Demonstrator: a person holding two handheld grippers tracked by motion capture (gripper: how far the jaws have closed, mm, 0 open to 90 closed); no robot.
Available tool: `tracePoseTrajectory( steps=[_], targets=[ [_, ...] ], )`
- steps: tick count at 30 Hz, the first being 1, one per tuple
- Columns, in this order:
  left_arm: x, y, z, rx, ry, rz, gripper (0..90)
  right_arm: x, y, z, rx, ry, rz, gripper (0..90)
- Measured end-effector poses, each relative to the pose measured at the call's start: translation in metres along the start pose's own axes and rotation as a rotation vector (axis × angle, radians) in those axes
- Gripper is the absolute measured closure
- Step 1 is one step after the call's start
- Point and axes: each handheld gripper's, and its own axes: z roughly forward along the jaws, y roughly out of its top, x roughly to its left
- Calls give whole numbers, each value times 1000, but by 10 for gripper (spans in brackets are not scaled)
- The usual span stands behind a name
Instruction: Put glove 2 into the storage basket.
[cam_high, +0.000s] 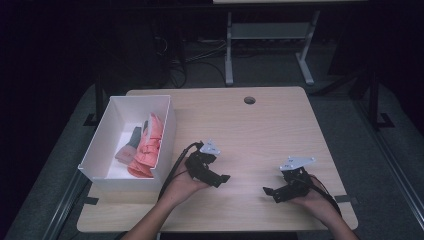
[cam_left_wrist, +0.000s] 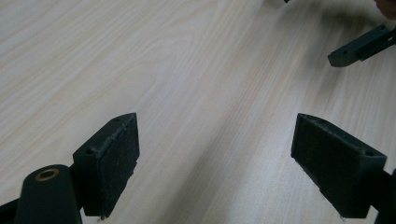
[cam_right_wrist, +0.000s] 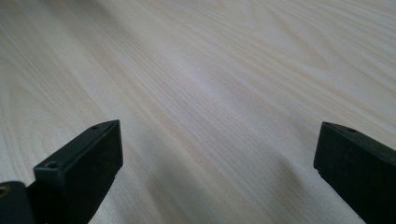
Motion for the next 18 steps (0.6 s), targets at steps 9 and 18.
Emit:
tracePoseTrajectory(
  steps=[9,18],
  targets=[
    [-2,-11,11,18,5,23,139,-1,0,0,3,1,-7,9],
    [-3,-18,17,43,27,47,131,0,0,2,8,8,-13,9]
  ],
)
